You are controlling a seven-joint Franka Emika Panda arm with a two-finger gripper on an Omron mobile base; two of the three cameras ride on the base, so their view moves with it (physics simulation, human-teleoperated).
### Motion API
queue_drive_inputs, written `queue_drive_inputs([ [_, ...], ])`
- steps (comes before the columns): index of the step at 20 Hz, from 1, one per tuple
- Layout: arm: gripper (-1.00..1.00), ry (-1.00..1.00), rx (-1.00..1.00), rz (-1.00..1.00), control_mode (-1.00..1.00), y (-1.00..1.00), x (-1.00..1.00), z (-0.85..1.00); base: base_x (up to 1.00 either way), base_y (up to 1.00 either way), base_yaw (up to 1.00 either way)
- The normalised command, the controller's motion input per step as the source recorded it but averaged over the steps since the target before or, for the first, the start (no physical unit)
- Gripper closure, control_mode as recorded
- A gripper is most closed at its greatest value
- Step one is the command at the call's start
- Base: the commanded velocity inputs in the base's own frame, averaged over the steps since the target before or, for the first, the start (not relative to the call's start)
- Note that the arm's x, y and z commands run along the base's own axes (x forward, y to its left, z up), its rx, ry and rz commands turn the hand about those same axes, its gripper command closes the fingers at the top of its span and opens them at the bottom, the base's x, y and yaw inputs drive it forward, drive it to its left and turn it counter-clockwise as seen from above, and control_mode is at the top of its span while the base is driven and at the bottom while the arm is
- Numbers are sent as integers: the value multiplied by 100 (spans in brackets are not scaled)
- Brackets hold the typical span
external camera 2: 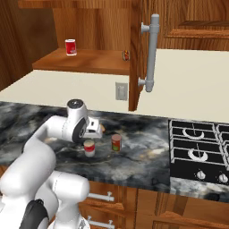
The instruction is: Pick the cans from the counter and place them in their designated side in the cabinet.
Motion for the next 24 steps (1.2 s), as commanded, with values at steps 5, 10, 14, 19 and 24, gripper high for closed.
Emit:
queue_drive_inputs([
  [5,-100,5,0,0,-100,0,18,-18,0,0,0],
  [10,-100,8,0,0,-100,0,17,-19,0,0,0],
  [14,-100,8,0,0,-100,0,19,-20,0,0,0],
  [19,-100,5,0,0,-100,0,16,-23,0,0,0],
  [24,-100,5,0,0,-100,0,15,-26,0,0,0],
])
